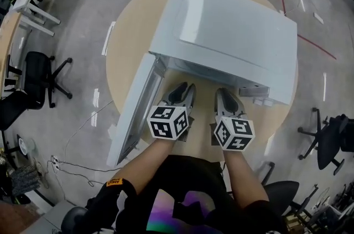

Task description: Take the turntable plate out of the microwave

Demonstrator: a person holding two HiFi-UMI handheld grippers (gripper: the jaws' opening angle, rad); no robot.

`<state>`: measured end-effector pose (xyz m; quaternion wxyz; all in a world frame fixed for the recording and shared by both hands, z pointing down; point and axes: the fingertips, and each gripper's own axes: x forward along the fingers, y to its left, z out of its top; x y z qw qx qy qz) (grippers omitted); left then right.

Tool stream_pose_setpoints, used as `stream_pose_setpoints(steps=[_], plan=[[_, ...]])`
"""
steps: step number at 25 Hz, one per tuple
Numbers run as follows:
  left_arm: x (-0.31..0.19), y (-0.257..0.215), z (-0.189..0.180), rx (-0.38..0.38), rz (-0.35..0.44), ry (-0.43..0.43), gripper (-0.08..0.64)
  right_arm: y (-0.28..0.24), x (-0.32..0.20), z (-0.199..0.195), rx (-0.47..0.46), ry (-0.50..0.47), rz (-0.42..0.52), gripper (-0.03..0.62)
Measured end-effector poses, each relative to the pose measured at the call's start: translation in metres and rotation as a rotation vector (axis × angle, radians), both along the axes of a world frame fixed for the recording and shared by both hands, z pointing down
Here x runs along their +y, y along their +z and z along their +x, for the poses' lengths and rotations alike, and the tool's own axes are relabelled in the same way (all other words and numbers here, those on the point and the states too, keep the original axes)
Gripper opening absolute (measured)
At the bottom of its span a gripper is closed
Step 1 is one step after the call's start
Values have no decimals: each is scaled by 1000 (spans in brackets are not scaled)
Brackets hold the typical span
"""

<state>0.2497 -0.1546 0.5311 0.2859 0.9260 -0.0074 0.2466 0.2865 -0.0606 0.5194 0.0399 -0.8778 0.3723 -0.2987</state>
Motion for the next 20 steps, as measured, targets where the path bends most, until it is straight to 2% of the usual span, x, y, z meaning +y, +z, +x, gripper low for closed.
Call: stream_pose_setpoints(steps=[6, 8, 20], plan=[[-11, 37, 27, -64, -92, -57, 133, 24, -3, 13, -44, -10, 11, 21], [-15, 47, 34, -85, -120, -80, 133, 30, -4, 14, -63, -17, 17, 51], [-33, 76, 63, -124, -254, -189, 135, 50, -4, 33, -107, -9, 15, 66]])
